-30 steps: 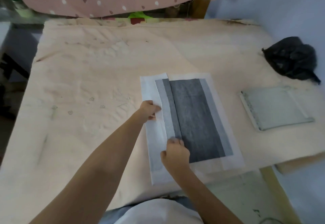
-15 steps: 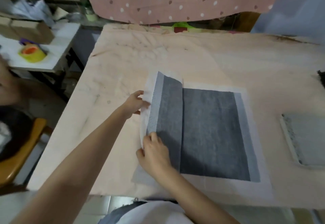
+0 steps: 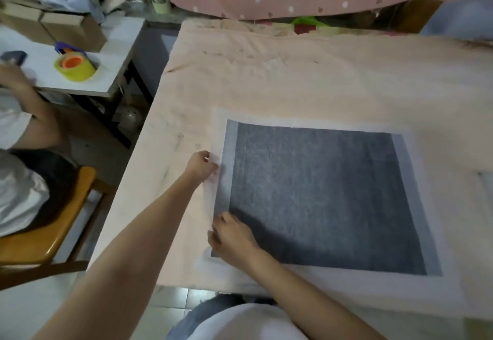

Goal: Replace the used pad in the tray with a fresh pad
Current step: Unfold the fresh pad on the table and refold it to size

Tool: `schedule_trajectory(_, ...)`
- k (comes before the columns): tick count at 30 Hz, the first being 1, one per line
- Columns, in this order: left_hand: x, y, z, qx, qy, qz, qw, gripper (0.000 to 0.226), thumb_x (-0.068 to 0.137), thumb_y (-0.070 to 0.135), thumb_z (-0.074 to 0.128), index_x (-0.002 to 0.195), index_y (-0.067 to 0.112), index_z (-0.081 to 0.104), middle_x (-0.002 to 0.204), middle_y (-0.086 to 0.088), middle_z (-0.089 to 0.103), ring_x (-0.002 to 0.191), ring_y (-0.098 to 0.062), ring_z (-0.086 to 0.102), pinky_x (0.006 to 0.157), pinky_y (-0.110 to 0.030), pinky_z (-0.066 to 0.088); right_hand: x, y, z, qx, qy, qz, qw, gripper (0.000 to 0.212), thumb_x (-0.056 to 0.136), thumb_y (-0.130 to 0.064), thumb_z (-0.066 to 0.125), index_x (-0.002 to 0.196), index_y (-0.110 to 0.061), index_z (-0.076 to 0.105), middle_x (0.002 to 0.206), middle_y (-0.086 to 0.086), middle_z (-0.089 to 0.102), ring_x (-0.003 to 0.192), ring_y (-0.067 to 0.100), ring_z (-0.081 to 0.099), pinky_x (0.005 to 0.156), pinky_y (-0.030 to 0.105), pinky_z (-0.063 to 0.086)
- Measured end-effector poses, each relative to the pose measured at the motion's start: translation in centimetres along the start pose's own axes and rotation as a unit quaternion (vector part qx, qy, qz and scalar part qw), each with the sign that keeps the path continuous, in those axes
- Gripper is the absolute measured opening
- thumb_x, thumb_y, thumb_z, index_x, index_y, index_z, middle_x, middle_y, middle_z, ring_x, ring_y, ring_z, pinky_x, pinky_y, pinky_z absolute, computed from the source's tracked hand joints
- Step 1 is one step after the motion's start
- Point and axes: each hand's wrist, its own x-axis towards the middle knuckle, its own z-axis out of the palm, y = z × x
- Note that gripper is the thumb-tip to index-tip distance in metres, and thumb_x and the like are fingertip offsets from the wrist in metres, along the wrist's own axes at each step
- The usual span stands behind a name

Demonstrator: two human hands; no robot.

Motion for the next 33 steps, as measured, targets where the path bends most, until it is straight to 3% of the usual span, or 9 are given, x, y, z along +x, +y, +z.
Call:
schedule_trajectory(4,1.1,-1.4,-0.3,0.017,-0.033,-0.001,0.999,0.013,0.082,0.008,0.065,0.093,0.006,0.059,0.088,-0.016,0.066,0.071,-0.032,0.062,0.055,-0.03,0.052,0.7,-0.4,0.8,-0.011,-0.013,-0.014,1.0,0.039,0.099,-0.031,0.034,0.107,-0.002,0.058,0.118,0.015,0.051,0.106,0.031,0.05,0.09,0.044,0.044)
schedule_trajectory(7,1.1,-1.6,0.1,0.142,0.024,0.008,0.99,0.032,0.087,0.012,0.053,0.118,0.005,0.051,0.113,-0.016,0.059,0.098,-0.037,0.06,0.075,-0.04,0.049,0.3,0.5,0.9,0.021,0.048,-0.027,0.998,0.038,0.094,-0.028,0.031,0.105,-0.004,0.059,0.125,0.014,0.051,0.113,0.03,0.05,0.097,0.044,0.044)
schedule_trajectory(9,0.2,-1.9,0.9,0.26,0.17,0.124,0.942,0.041,0.083,0.005,0.041,0.123,-0.004,0.049,0.115,-0.022,0.056,0.097,-0.041,0.058,0.071,-0.04,0.048,0.4,2.3,0.7,-0.04,0.134,0.001,0.99,0.045,0.088,-0.027,0.033,0.117,-0.007,0.062,0.135,0.013,0.053,0.125,0.027,0.05,0.106,0.043,0.041)
schedule_trajectory(11,-1.6,-2.8,2.6,0.314,0.229,0.278,0.879,0.045,0.08,0.006,0.043,0.121,-0.007,0.055,0.118,-0.025,0.059,0.102,-0.042,0.06,0.078,-0.042,0.051,0.7,4.4,0.0,-0.088,0.162,0.067,0.981,0.054,0.086,-0.028,0.034,0.13,-0.005,0.055,0.142,0.013,0.048,0.132,0.026,0.045,0.111,0.042,0.034)
schedule_trajectory(13,-4.2,-4.4,5.2,0.337,0.149,0.352,0.861,0.052,0.086,0.016,0.049,0.136,-0.001,0.047,0.139,-0.02,0.049,0.128,-0.035,0.048,0.103,-0.046,0.04,0.7,6.5,-0.4,-0.111,0.154,0.113,0.975,0.058,0.09,-0.029,0.031,0.137,0.0,0.045,0.147,0.016,0.04,0.137,0.028,0.038,0.115,0.043,0.025)
schedule_trajectory(15,-6.6,-6.2,7.6,0.341,0.08,0.379,0.856,0.053,0.092,0.026,0.041,0.14,0.004,0.044,0.148,-0.014,0.04,0.137,-0.03,0.038,0.112,-0.046,0.028,0.4,8.5,0.0,-0.135,0.131,0.129,0.974,0.058,0.097,-0.033,0.023,0.14,0.001,0.039,0.149,0.016,0.036,0.139,0.028,0.034,0.111,0.042,0.019)
schedule_trajectory(20,-8.1,-8.8,9.6,0.385,0.033,0.342,0.856,0.055,0.103,0.037,0.017,0.141,0.007,0.044,0.149,-0.011,0.038,0.139,-0.027,0.034,0.115,-0.043,0.017,-0.3,10.9,1.0,-0.176,0.103,0.109,0.973,0.065,0.102,-0.042,0.003,0.144,-0.003,0.031,0.152,0.013,0.031,0.142,0.025,0.028,0.113,0.042,0.017)
schedule_trajectory(26,-8.0,-8.9,9.7,0.359,0.037,0.341,0.868,0.051,0.099,0.035,0.031,0.141,0.008,0.044,0.149,-0.01,0.038,0.14,-0.025,0.032,0.114,-0.046,0.024,-0.2,11.4,1.4,-0.166,0.121,0.101,0.974,0.059,0.102,-0.041,0.012,0.147,-0.004,0.026,0.155,0.012,0.026,0.144,0.022,0.021,0.114,0.042,0.016)
schedule_trajectory(33,-8.5,-8.9,9.5,0.367,0.041,0.35,0.861,0.053,0.101,0.035,0.024,0.146,0.009,0.035,0.153,-0.009,0.031,0.143,-0.026,0.024,0.115,-0.048,0.021,-1.2,11.7,0.8,-0.157,0.152,0.075,0.973,0.056,0.099,-0.034,0.029,0.147,-0.006,0.028,0.156,0.013,0.023,0.145,0.024,0.02,0.116,0.042,0.016)
